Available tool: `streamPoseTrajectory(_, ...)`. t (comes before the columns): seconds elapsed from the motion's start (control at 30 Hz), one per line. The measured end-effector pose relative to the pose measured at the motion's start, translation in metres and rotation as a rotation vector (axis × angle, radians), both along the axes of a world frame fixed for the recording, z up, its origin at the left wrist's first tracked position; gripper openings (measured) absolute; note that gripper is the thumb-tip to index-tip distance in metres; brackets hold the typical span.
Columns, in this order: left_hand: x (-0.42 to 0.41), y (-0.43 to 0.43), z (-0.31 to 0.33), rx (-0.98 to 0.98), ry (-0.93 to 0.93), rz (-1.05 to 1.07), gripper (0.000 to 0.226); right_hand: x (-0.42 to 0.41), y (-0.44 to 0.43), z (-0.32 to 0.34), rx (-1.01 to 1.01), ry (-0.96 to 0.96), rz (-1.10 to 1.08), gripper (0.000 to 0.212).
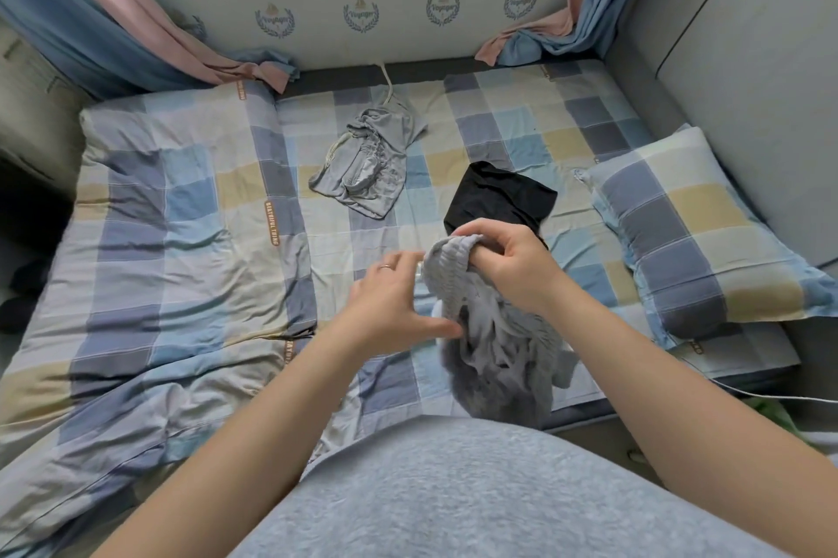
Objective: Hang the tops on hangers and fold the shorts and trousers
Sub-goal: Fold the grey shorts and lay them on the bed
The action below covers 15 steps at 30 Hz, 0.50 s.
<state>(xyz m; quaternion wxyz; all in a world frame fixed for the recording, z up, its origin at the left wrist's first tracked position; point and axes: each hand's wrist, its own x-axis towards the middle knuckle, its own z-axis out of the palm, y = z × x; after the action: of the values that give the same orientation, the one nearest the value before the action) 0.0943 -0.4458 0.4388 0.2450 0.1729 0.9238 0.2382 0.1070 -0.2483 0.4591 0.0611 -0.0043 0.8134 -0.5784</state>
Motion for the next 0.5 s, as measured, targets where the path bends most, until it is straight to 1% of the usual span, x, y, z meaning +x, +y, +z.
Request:
streamPoseTrajectory(0.07,0.006,0.015,-0.004,0.104,-0.065,-0.023,0.101,-0.004,-0.004,0.003,-0.008,0.021,-0.034,0.016)
streamPoseTrajectory(0.13,0.013,0.025,-0.012,0.248,-0.102,0.058,0.086,-0.008,-0.004,0.004,-0.016,0.035,-0.080,0.009)
streamPoseTrajectory(0.2,0.016,0.030,-0.021,0.345,-0.090,0.114,0.072,-0.011,-0.001,0.003,-0.009,0.032,-0.108,0.002)
streamPoseTrajectory(0.3,0.010,0.033,-0.026,0.426,-0.039,0.166,0.047,-0.011,0.003,-0.002,0.030,0.032,-0.115,0.019)
streamPoseTrajectory(0.4,0.003,0.032,-0.028,0.455,0.064,0.218,0.017,-0.008,0.004,-0.003,-0.022,0.004,-0.053,0.032)
streamPoseTrajectory(0.47,-0.002,0.027,-0.030,0.439,0.100,0.226,0.009,-0.007,0.007,-0.003,-0.032,-0.024,0.014,0.037)
streamPoseTrajectory(0.5,-0.003,0.023,-0.031,0.415,0.103,0.220,0.010,-0.008,0.008,-0.004,-0.016,-0.034,0.036,0.036)
